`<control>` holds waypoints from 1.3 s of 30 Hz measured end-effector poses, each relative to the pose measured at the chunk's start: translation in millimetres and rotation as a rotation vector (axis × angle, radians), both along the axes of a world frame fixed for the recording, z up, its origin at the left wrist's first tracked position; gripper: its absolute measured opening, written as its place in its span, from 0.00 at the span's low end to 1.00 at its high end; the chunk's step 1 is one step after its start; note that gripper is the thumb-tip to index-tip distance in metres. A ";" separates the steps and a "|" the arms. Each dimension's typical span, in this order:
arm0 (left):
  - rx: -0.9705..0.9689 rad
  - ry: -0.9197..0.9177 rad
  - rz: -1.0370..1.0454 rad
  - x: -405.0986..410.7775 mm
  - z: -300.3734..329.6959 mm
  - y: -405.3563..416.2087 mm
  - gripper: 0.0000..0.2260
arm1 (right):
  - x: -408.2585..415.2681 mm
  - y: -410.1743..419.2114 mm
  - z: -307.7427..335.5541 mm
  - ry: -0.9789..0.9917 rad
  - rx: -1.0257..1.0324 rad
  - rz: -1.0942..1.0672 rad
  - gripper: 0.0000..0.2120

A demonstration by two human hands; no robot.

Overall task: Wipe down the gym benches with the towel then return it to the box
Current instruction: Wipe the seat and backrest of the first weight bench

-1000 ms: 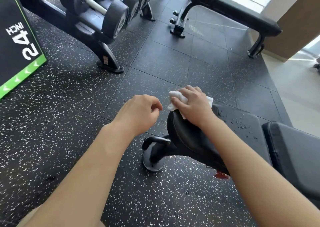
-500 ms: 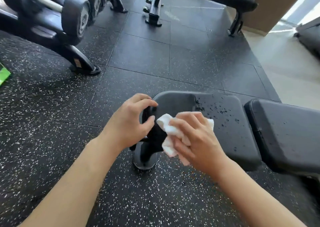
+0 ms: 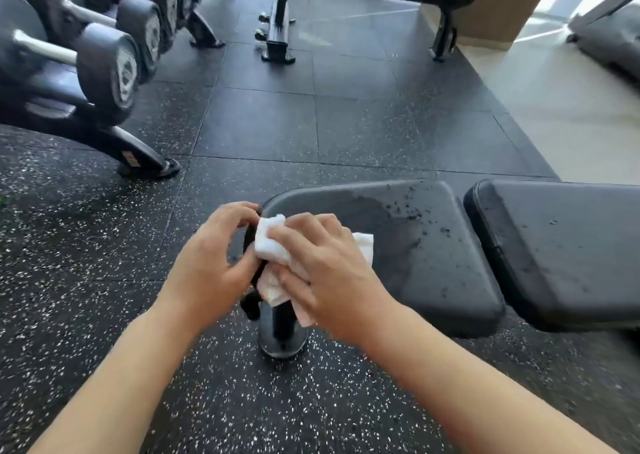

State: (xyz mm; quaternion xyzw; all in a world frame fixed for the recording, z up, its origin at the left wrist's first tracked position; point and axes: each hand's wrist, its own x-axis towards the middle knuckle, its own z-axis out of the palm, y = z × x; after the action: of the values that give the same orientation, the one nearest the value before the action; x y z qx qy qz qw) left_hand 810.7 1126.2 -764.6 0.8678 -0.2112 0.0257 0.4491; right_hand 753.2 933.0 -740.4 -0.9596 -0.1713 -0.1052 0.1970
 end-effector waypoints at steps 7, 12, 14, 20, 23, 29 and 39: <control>0.153 -0.128 -0.045 -16.1 -2.1 -38.0 0.20 | 40.6 -105.2 8.8 -0.013 0.060 -0.523 0.17; 0.109 -0.188 0.084 -20.6 -9.5 -57.0 0.18 | 43.3 -69.4 9.4 0.017 0.067 -0.428 0.16; 0.075 -0.210 0.101 -19.9 -11.8 -58.1 0.18 | 34.1 -41.9 7.7 0.009 0.037 -0.239 0.16; 0.053 -0.197 0.098 -19.4 -11.2 -57.0 0.16 | 40.0 -88.0 8.2 0.007 0.057 -0.337 0.19; 0.057 -0.179 0.099 -21.0 -8.7 -56.4 0.15 | 47.2 -122.9 9.0 -0.023 0.092 -0.609 0.16; 0.048 -0.195 0.098 -21.2 -6.9 -58.8 0.16 | 30.6 -36.0 10.3 0.048 -0.049 -0.204 0.20; 0.011 -0.169 0.084 -21.9 -7.5 -56.6 0.14 | 40.5 -131.9 11.0 -0.009 0.106 -0.677 0.15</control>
State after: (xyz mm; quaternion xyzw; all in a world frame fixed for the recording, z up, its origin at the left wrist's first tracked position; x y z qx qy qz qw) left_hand 788.8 1069.6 -772.1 0.8731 -0.2120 0.1164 0.4233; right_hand 793.7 801.1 -729.4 -0.9499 0.1618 -0.1776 0.1999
